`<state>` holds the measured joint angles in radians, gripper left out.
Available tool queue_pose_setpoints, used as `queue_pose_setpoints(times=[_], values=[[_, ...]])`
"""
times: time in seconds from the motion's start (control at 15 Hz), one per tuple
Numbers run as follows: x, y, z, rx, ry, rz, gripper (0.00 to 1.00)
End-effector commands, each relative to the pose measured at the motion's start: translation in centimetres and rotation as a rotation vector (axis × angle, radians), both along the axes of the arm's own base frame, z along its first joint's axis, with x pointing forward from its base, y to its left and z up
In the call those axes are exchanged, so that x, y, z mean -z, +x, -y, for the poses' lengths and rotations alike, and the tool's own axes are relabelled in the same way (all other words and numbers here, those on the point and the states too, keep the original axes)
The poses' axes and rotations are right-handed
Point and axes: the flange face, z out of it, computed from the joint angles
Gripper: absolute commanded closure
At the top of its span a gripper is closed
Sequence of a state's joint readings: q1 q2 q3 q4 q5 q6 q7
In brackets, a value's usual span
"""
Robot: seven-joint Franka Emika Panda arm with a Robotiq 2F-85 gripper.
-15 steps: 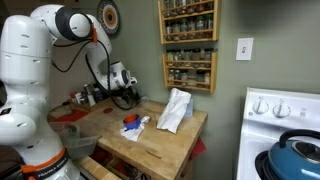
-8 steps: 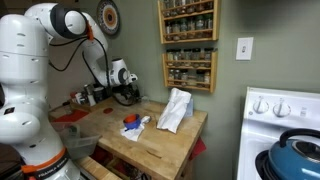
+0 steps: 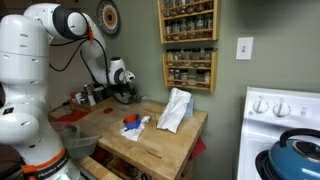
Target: Turn the two small lunch boxes on the table over
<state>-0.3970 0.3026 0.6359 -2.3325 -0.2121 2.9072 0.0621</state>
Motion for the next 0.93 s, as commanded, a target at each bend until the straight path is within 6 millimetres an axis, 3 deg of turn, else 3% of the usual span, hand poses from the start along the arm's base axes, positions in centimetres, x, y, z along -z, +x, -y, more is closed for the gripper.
queue_pose_setpoints(times=[0.0, 0.87], values=[[1.3, 0.0, -0.2, -0.020, 0.025, 0.003, 0.00], [2.7, 0.0, -0.7, -0.036, 0.019, 0.002, 0.00]])
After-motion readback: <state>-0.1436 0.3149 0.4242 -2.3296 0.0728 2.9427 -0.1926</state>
